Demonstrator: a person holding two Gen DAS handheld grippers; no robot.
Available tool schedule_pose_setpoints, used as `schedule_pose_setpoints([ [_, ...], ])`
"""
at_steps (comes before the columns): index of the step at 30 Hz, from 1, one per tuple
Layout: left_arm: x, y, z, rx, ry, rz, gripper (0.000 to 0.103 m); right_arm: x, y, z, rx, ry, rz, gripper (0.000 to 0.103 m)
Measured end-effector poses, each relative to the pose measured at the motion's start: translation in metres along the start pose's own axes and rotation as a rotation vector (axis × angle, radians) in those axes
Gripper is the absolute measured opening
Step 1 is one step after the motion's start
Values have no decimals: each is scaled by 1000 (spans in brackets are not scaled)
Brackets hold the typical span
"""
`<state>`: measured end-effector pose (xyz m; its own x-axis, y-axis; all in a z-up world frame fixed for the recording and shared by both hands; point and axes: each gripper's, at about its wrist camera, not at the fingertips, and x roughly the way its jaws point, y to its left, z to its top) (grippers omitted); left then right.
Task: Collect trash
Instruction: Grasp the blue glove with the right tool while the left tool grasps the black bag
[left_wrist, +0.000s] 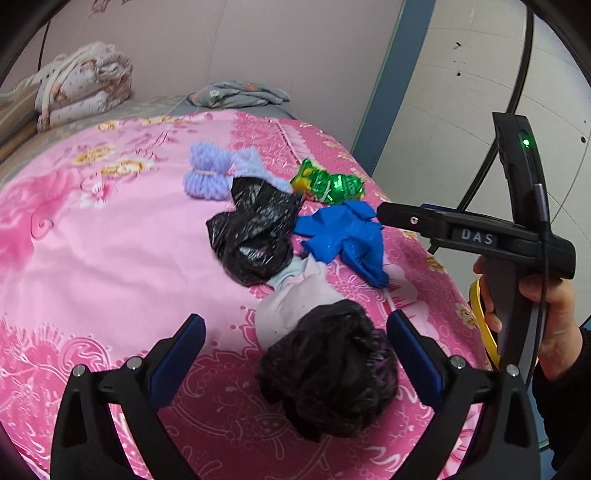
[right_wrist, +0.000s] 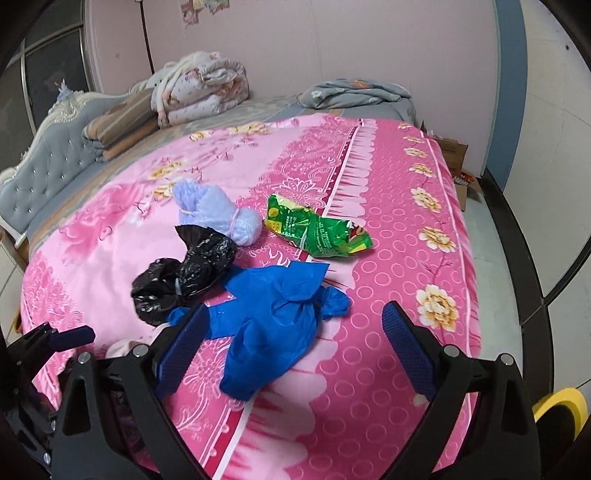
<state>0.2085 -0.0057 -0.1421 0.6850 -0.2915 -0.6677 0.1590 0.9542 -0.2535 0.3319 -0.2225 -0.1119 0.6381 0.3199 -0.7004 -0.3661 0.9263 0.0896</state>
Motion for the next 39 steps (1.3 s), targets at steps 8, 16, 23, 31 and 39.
schedule_pose_setpoints([
  [8, 8, 2, -5, -10, -4, -40, 75, 37, 4, 1, -24, 54, -33, 81],
  [16, 4, -11, -10, 45, -38, -62, 49, 61, 12, -4, -33, 112, -33, 59],
  [23, 1, -4, -9, 11, -39, -98, 42, 65, 15, -7, -36, 121, -40, 30],
  [31, -10, 0, -6, 11, -47, -105, 38, 53, 15, -6, -38, 90, -72, 18],
  [39, -38, 9, -6, 23, -89, -78, 38, 38, 8, -4, -3, 63, -70, 17],
])
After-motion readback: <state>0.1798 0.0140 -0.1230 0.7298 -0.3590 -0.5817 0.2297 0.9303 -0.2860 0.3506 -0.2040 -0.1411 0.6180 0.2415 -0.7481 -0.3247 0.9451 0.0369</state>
